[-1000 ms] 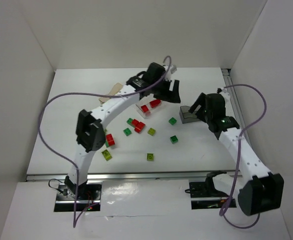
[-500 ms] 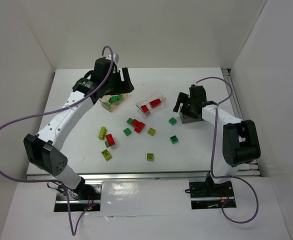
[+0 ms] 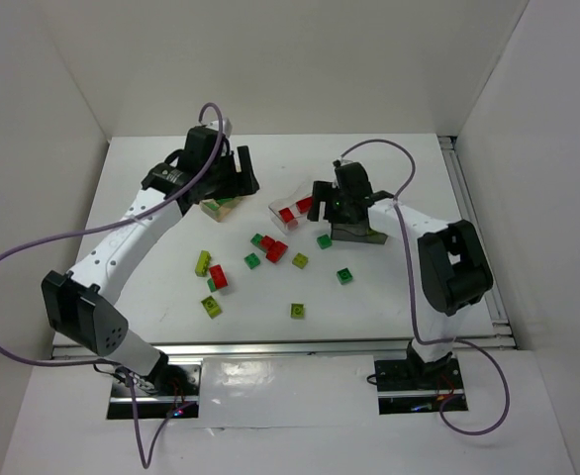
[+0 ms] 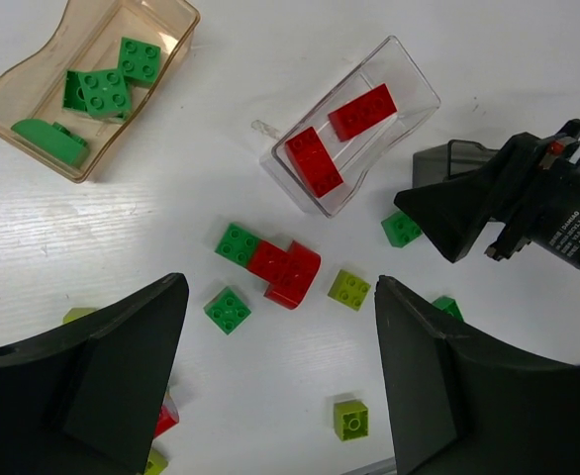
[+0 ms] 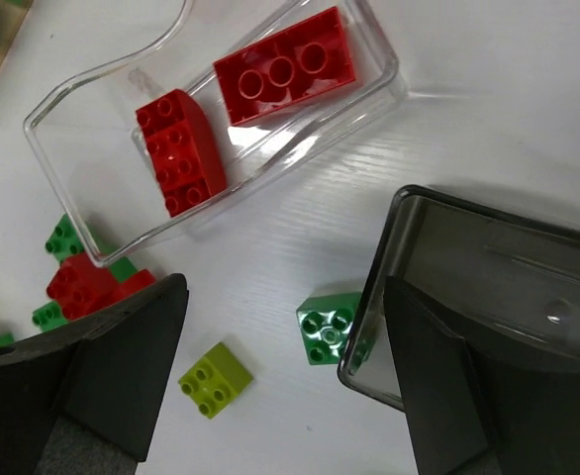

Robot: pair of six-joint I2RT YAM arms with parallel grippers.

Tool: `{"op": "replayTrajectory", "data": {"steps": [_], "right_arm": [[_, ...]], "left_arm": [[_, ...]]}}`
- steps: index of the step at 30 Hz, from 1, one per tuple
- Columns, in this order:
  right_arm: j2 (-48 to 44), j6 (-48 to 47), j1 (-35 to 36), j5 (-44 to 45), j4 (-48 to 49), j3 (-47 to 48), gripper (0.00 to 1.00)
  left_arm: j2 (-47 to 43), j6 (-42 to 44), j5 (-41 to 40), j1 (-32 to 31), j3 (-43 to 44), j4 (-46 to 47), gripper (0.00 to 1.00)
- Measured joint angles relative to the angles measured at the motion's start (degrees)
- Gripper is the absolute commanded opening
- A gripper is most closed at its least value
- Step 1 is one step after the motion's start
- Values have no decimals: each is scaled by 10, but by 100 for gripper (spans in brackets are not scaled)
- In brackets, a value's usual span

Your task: Sort the legos into containers by color

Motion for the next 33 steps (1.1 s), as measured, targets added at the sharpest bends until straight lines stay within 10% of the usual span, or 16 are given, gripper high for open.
{"op": "replayTrajectory", "data": {"steps": [9,19,28,33], "right_arm": [[-186,10,52,183,-14,-93,92],[-237,31,91,147,-94,-228,95],[-189,40,112,156,-113,-235,76],[-157,35,116,172,-113,-231,43]], "left_arm": [[-24,0,-20,4,-15,-3,85],[-24,0,-23,4,-20,-9,85],[-24,-2,-17,4,-35,-10,84],[-24,-10,-18,4,-39,-10,84]]}}
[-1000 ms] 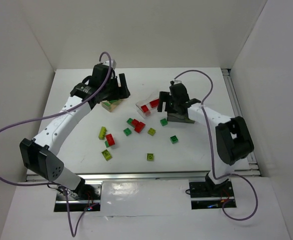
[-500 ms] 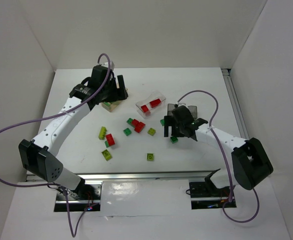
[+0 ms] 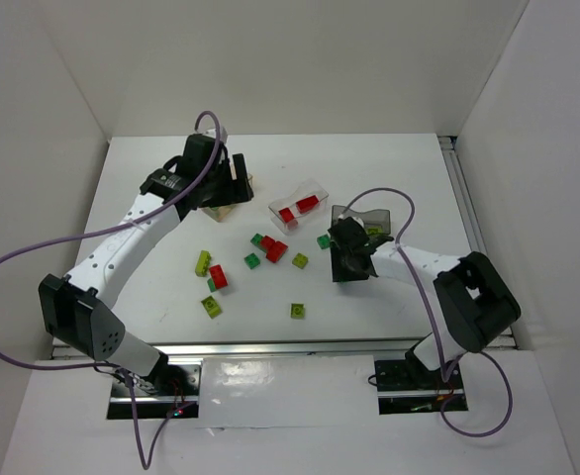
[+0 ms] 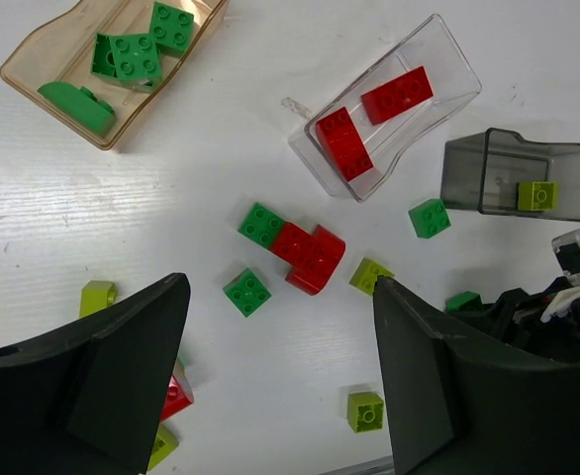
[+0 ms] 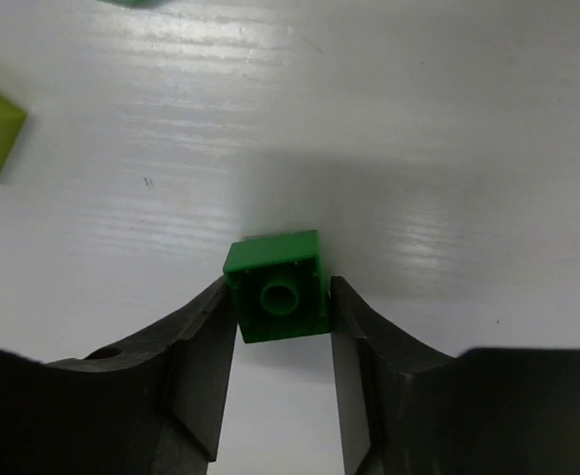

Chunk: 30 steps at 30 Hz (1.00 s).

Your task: Sort the legos into containers by color

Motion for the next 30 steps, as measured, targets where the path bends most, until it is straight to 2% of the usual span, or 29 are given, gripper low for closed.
{"op": "replayTrajectory", "data": {"steps": [1,3,7,9,12,16,18,22,25,30], "right_arm": [[5,-3,0,4,-2,3,34],[10,-2,2,15,-4,13,26],[-7,-2,18,28,-5,34,26],[-17,-7,25,18,-4,53,26],[3,-16,39,-1,-4,132,26],[98,-33,67,-23,24,286,26],[164,-42,76,-36,35,374,26],[297,-64,82,-47,47,543,26],[397,-86,83,-30,59,668,31],[496,-110,83,-9,67,763,36]], "left_arm": [[0,0,-2,0,0,0,84],[0,1,-13,3,0,-2,84],[0,10,-37,31,6,-16,84],[-3,10,-45,67,7,-17,84],[-25,7,-45,143,-14,-8,84],[-68,-7,-27,247,-56,-12,88],[-83,-13,-9,275,-75,-12,89],[-98,-20,41,299,-117,-14,89],[-104,-20,72,312,-142,-17,89],[-122,-17,94,347,-149,-20,89]]}}
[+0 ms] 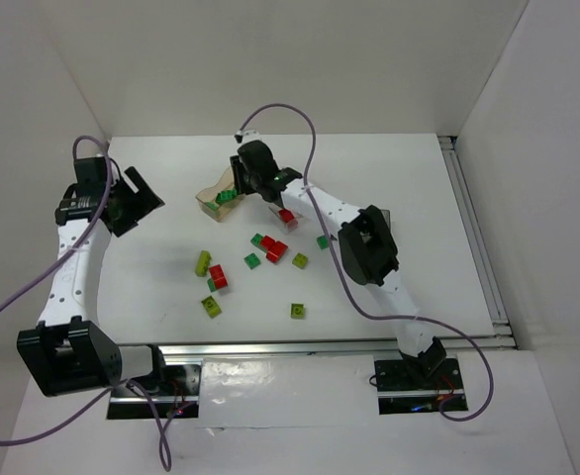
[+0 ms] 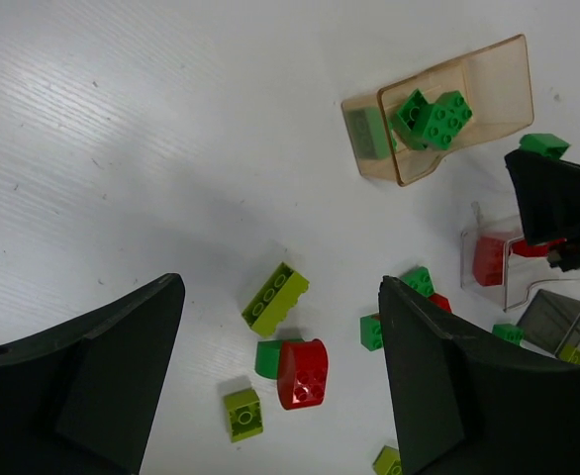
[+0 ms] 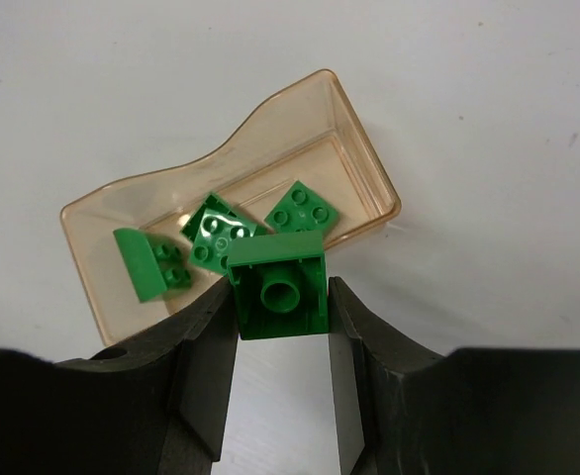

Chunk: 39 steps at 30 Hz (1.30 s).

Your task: Sort the legos into containers by color

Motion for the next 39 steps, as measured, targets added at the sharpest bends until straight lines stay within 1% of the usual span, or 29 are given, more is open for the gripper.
{"op": "replayTrajectory", "data": {"steps": [1,3,6,9,12,14,15,17,18,19,20,21,24,25,26,27,28,29,30,32,34,38,39], "right_arm": [[14,-3,0,1,1,13,36],[37,-8,0,2,5,31,45],[67,-11,0,2,8,63,73],[87,-11,0,4,8,103,78],[86,-12,0,11,17,110,79],[73,-12,0,19,33,90,74],[60,-12,0,25,37,70,63],[21,-12,0,43,45,11,51],[-1,-9,0,52,43,-20,43],[-31,-4,0,63,50,-65,31],[-64,1,0,73,49,-108,22],[-100,11,0,82,46,-157,17],[-223,53,0,106,45,-314,16],[-259,64,0,113,42,-359,20],[-300,80,0,117,48,-410,37],[-337,97,0,121,40,-456,55],[-374,112,0,124,36,-501,66],[-404,123,-2,126,33,-537,81],[-430,134,-3,124,30,-572,83],[-475,145,-9,117,20,-631,83],[-496,159,-19,109,10,-670,82],[-485,163,-46,96,-2,-691,76],[-477,160,-52,94,-2,-691,76]], "left_arm": [[-4,0,3,6,0,0,89],[-12,1,7,13,0,0,89],[-15,1,17,15,0,0,88],[-15,1,26,15,0,0,88],[-15,1,30,15,-1,0,88],[-15,1,34,15,-2,1,88],[-15,1,37,15,-2,1,88],[-16,1,41,15,-2,1,88],[-16,1,42,15,-2,2,88],[-16,1,44,15,-2,2,88],[-16,2,45,15,-2,3,88],[-16,2,48,15,-2,4,88],[-16,2,55,15,-3,8,88],[-16,2,56,15,-3,9,88],[-16,2,59,15,-3,10,88],[-16,2,60,15,-3,12,88],[-16,2,62,15,-3,13,88],[-16,2,65,15,-3,13,88],[-16,2,66,15,-3,14,88],[-16,2,68,14,-3,14,86],[-16,1,71,14,-3,15,86],[-16,1,76,5,-5,20,86],[-16,1,76,1,-6,21,86]]}}
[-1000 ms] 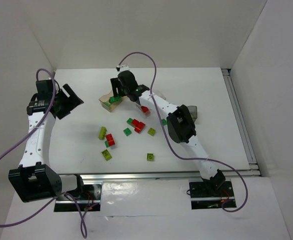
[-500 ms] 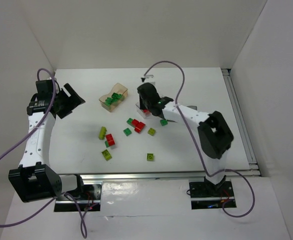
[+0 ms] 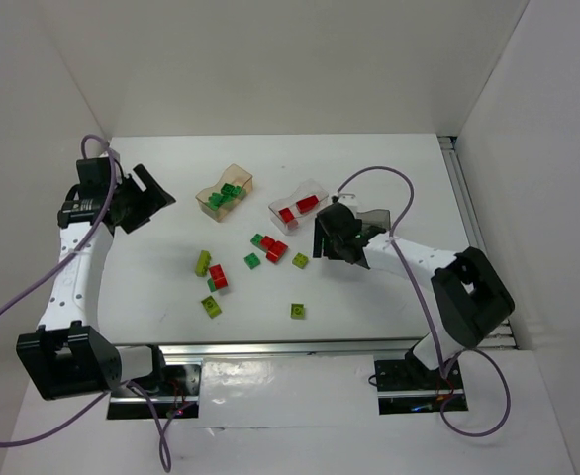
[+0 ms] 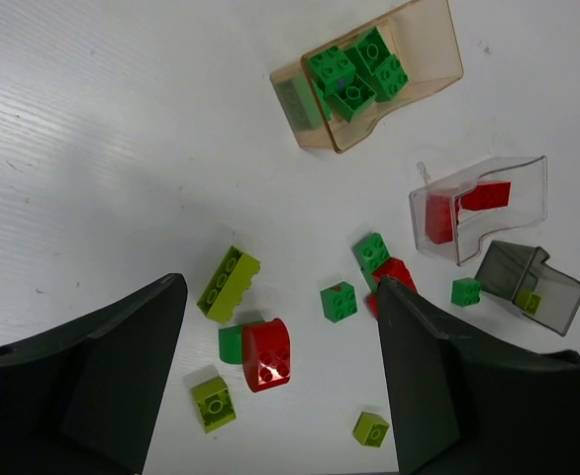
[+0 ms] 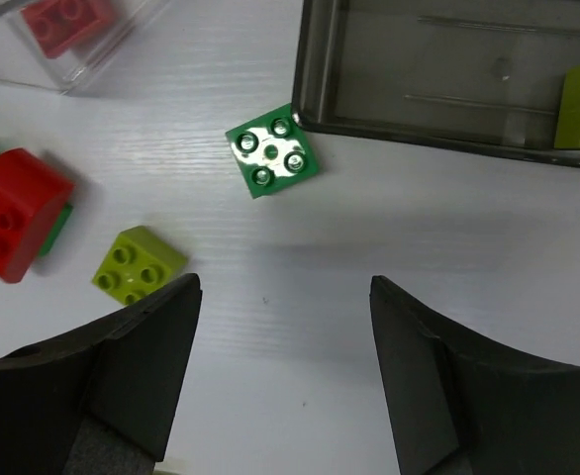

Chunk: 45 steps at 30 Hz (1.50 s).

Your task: Sort the legos into containers by color

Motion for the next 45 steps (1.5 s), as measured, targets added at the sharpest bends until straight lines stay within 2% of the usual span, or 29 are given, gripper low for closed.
{"op": "replayTrajectory", "data": {"steps": [9,18,20,21,26,34,39,45], "right_arm": [[105,-65,-32,-32,26,28,69],[150,-98,-38,-30,61,68,69],[154,-102,-38,-26,68,70,61],[157,-103,-38,-24,70,73,49],[160,-106,-33,-16,79,76,26],[120,-108,27,4,39,89,25],[124,-111,52,-6,24,211,25],[256,-127,56,-29,43,445,26]], "left_arm": [[0,-1,-7,-34,-6,0,86],[10,-1,-22,-47,-6,0,86],[11,-1,-25,-47,-6,0,86],[11,0,-27,-47,-6,0,86],[11,0,-31,-47,-6,0,86],[11,1,-45,-47,-6,-1,86],[11,1,-56,-47,-6,-2,86],[11,2,-60,-47,-6,-7,88]]}}
